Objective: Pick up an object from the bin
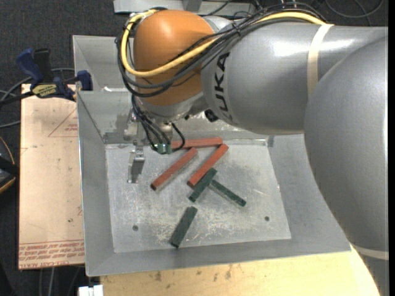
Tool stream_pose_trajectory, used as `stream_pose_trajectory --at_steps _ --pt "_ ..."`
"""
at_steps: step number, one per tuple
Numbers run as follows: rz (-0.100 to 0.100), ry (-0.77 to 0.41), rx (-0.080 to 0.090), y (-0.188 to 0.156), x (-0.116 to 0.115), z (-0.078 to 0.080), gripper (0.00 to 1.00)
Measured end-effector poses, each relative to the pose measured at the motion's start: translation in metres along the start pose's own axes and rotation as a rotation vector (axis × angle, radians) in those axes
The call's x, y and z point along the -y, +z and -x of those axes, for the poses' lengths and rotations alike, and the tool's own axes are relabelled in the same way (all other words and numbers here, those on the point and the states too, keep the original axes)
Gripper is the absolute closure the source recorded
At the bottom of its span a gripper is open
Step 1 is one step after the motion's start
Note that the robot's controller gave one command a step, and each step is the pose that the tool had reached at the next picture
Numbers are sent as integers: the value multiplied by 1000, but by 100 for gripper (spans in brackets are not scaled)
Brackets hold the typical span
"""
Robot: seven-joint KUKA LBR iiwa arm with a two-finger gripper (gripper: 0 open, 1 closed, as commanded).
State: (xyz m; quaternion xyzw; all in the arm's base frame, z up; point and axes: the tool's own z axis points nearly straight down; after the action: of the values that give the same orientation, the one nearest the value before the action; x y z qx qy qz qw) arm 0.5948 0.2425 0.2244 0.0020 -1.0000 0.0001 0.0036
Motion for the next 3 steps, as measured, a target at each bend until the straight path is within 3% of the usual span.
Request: stream_pose_trajectory --at_steps 1,2,3 --pt "2 3 8 -5 1 2 0" --pt "7 -46 18 32 33 32 0" --pt "-3 -128 4 62 66 31 0"
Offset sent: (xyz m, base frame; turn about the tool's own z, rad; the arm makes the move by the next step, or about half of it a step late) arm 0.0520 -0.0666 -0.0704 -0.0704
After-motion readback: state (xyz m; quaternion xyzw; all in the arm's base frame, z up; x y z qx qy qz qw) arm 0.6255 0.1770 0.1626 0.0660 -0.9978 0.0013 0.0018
